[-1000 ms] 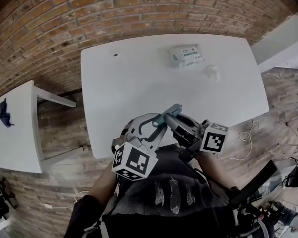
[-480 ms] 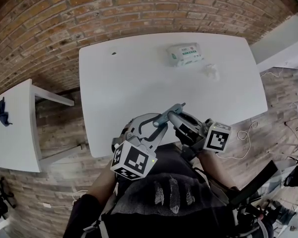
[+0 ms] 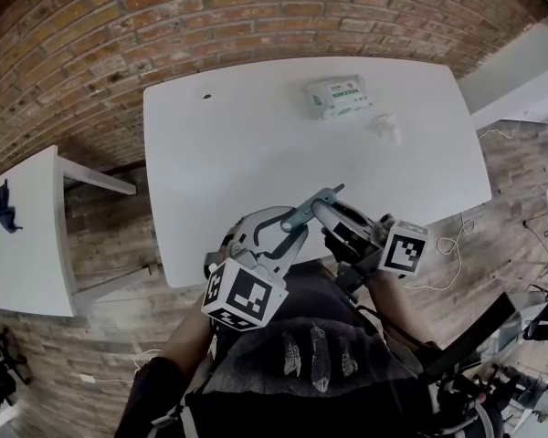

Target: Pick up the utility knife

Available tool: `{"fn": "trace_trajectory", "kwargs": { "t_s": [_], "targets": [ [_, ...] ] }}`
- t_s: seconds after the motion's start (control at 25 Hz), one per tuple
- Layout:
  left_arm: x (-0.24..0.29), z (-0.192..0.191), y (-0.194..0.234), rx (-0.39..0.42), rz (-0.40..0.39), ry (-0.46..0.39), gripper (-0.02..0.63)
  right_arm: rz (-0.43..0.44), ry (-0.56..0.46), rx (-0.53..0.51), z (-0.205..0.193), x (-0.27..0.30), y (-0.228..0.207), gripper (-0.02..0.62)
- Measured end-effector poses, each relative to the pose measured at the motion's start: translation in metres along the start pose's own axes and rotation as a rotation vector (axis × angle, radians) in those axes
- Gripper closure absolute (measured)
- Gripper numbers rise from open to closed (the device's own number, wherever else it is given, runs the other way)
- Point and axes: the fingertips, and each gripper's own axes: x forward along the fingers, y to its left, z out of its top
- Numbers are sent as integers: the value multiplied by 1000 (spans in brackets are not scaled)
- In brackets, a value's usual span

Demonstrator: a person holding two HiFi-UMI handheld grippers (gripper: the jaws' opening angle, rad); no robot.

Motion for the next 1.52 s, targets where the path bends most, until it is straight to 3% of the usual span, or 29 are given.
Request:
{"fn": "trace_trajectory", "kwargs": {
  "t_s": [1.28,1.4,1.52],
  "targets": [
    [-2,7,-6,22,-5,-12,485,20,-34,45,14,-9,1,517],
    [-4,8,-2,24,4,-31,480,16,-64,69,16,-8,-1,517],
    [-18,14,16,-24,62,-102,480,11,-119,109,28,-14,-8,517]
  ]
}}
